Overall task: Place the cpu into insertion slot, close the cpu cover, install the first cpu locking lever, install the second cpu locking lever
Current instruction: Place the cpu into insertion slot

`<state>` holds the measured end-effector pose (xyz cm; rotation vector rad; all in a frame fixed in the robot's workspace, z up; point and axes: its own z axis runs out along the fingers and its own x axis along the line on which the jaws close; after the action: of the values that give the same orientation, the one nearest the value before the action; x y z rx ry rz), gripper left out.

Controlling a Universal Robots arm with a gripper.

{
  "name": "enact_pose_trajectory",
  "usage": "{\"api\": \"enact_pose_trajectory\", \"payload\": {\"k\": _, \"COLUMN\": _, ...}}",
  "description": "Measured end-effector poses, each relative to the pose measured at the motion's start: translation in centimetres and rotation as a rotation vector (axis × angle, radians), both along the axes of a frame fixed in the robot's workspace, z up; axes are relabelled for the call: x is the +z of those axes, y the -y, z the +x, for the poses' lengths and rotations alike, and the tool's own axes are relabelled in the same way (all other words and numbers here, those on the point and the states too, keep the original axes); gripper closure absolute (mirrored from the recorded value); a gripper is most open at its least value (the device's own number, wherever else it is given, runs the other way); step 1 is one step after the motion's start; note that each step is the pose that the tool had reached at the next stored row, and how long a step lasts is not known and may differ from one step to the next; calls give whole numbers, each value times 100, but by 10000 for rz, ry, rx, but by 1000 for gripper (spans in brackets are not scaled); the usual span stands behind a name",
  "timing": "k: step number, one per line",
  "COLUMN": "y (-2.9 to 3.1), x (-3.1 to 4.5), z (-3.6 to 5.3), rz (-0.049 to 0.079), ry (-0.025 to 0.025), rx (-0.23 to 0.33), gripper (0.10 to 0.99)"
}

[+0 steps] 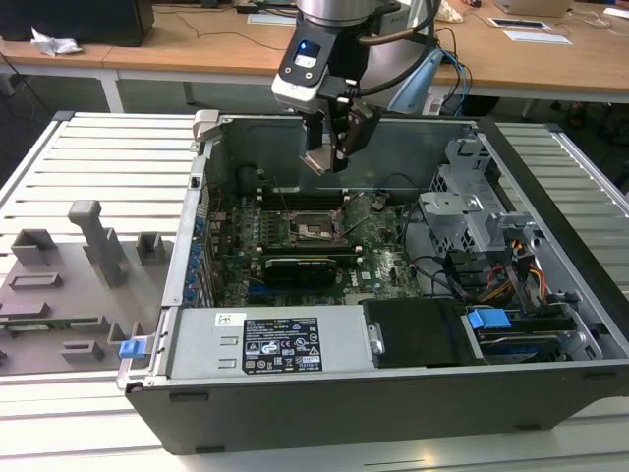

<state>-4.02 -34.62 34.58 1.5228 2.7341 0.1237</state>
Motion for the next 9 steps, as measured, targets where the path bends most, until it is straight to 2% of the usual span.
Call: {"api": "enact_pose_trajectory", "payload": {"k": 9, "y": 0, "x": -7, "z": -8, "rz": 1, "ry": -7, "rx": -133, "gripper": 553}}
